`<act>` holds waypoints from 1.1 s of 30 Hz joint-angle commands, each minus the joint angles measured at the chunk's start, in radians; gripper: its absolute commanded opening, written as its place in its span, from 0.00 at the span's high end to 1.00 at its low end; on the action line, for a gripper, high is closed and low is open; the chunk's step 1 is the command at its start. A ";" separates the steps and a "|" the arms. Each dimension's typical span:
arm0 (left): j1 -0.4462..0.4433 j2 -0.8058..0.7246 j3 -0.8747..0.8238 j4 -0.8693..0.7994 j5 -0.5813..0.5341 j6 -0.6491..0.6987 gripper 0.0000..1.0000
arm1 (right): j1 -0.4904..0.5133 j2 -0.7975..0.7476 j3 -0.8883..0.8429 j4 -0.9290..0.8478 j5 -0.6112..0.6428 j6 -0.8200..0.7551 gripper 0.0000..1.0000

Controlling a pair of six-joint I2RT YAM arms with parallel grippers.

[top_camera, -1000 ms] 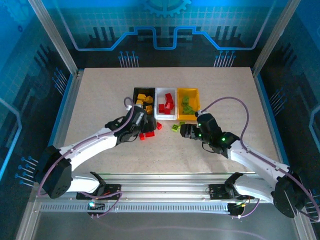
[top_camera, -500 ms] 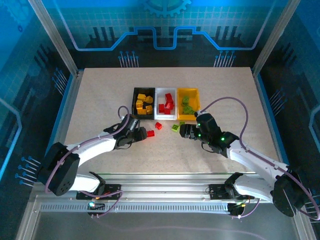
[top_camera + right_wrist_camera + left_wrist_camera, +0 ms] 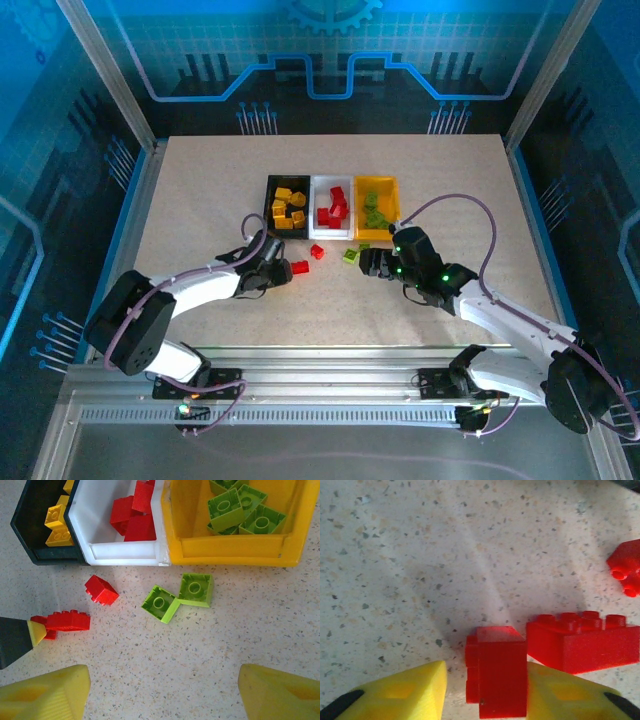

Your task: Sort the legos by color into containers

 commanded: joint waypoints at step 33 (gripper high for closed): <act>-0.071 0.546 0.975 -0.256 -0.245 0.130 0.76 | -0.029 -0.017 0.003 -0.012 0.010 0.000 0.21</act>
